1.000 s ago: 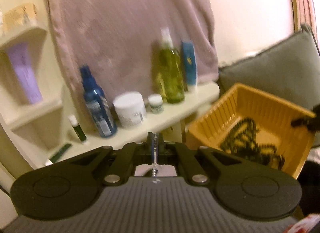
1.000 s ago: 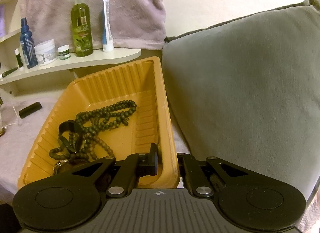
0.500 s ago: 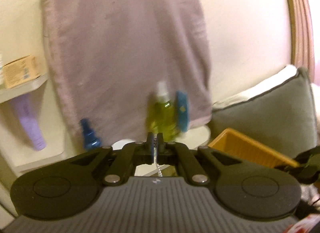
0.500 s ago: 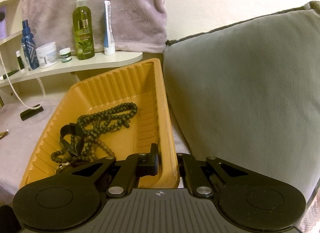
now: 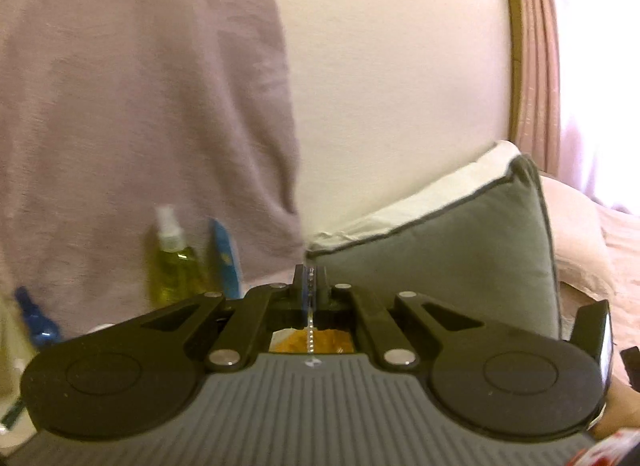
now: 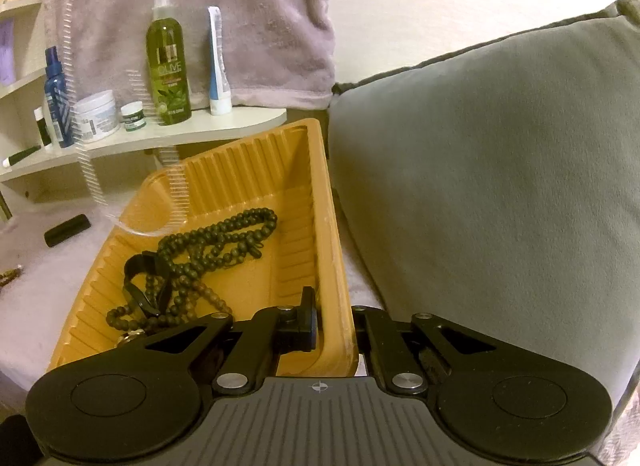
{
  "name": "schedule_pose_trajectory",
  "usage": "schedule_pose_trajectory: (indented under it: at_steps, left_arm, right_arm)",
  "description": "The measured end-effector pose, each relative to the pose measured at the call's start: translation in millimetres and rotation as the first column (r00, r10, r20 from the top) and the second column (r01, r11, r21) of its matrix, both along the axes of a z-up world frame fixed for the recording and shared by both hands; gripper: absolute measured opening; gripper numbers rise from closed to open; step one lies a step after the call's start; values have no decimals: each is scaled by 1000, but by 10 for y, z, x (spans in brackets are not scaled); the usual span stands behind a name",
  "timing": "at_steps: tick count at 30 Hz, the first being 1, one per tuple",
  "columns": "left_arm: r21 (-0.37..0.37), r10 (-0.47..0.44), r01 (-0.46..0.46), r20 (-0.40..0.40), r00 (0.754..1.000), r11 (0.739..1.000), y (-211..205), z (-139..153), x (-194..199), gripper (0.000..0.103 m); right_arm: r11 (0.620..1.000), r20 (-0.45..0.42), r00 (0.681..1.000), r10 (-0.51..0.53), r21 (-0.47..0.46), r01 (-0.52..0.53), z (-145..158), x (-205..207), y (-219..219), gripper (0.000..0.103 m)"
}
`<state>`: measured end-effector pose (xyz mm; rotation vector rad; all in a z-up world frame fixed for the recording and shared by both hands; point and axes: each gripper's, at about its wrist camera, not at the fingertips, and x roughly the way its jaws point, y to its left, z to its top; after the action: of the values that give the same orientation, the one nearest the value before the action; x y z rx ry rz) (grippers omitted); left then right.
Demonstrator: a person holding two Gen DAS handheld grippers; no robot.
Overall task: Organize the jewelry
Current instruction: 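Carry the silver chain over the orange tray and open the left tool, then move the open left tool to the brown bead bracelet and close on it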
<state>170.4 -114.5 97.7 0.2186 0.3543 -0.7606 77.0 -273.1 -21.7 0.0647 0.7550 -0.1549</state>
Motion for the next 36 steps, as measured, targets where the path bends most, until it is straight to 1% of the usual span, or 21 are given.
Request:
schedule_pose_trajectory:
  at_steps: [5,10,13,17,21,23,25,27,32,34,36]
  left_arm:
    - [40,-45,48,-70,997,998,-222,-278,0,1]
    - [66,-73,83,-154,985,994,-306,-556,10,1]
    - [77,-65,78,-165,984,994,-295,-628,7,4]
    - [77,-35,48,-165,986,996,-201,-638,36,4]
    - [86,10,5,-164,986,996,-83,-682,66,5]
    - [106,43,-27,-150,988,994,-4,-732,49,7]
    - [123,78,-61,-140,987,991,76,-787,39,9]
    - [124,116,-98,-146,982,987,195,-858,35,13]
    - [142,230,-210,-146,962,967,529,-1034,1,13]
    - [137,279,-259,-154,948,956,683,-1090,-14,14]
    - [128,335,-317,-156,929,940,858,-1138,-43,15]
  right_arm:
    - [1000,1,1000,2,6,-2,5,2,-5,5]
    - [1000,-1,1000,0,9,0,1,3,-15,5]
    - [1000,-1,1000,1,9,-1,1,3,-16,5]
    - [1000,0,1000,0,8,0,-3,3,-18,5]
    - [1000,0,1000,1,8,-1,-4,2,-19,5]
    - [1000,-1,1000,1,7,-1,-4,2,-18,5]
    - [1000,-2,1000,1,6,-1,-5,3,-19,5]
    - [1000,-3,1000,1,6,-1,-3,2,-17,5]
    - [1000,-6,1000,1,3,-1,1,1,-5,5]
    - [1000,-7,1000,1,2,-1,-1,0,-5,5]
    - [1000,-7,1000,1,1,-1,3,-3,1,5]
